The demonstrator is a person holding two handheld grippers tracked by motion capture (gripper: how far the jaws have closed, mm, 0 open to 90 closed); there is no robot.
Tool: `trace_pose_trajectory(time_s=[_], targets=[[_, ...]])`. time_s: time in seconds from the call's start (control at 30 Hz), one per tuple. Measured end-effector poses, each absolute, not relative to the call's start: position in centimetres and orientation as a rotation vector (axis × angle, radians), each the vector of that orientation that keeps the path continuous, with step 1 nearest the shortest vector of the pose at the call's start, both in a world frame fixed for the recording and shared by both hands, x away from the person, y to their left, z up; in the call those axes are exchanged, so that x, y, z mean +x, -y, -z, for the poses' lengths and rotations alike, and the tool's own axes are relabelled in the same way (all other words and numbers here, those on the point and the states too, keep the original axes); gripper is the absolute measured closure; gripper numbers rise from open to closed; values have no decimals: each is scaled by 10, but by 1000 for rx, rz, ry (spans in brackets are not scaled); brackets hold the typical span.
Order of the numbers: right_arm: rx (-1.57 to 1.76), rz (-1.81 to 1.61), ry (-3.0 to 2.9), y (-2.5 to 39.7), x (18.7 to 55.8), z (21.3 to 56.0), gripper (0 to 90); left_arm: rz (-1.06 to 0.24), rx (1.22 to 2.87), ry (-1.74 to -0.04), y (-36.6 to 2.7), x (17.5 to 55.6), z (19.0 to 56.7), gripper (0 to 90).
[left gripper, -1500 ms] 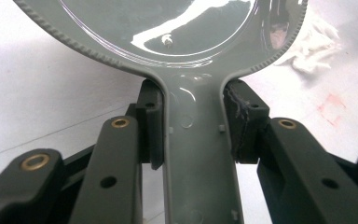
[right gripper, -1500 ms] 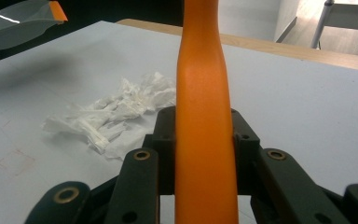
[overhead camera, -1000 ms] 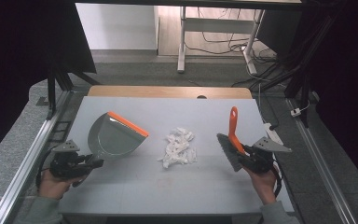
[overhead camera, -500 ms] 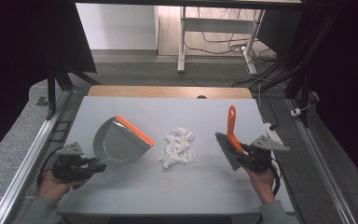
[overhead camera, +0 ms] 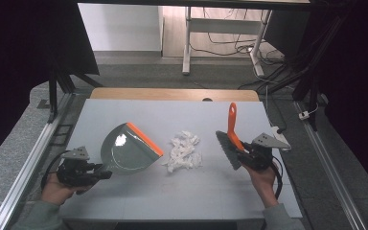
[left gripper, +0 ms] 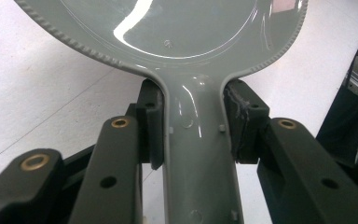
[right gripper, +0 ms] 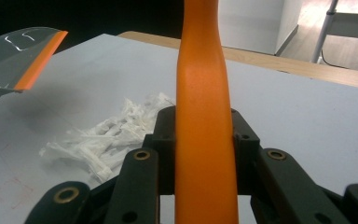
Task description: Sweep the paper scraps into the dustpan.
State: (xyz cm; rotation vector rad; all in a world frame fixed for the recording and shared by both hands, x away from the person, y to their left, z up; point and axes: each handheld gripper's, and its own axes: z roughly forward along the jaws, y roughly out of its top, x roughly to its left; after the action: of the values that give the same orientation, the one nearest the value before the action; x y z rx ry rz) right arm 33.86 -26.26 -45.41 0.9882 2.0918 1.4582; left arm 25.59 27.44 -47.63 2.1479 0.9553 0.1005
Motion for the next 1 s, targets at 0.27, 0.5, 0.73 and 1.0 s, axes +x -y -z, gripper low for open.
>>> trace_pose_trajectory(time_s=[0.27, 0.5, 0.73, 1.0], targets=[[950, -1456, -2123, 247, 343, 453, 702, -69, 2182, -914, -270, 256, 475, 615], [971, -1438, -2135, 241, 349, 455, 702, -35, 2206, -894, -269, 257, 480, 615], [965, -1437, -2139, 235, 354, 453, 701, -19, 2230, -861, -262, 256, 481, 614], [969, -1439, -2138, 230, 360, 450, 701, 2, 2244, -829, -254, 253, 482, 614]])
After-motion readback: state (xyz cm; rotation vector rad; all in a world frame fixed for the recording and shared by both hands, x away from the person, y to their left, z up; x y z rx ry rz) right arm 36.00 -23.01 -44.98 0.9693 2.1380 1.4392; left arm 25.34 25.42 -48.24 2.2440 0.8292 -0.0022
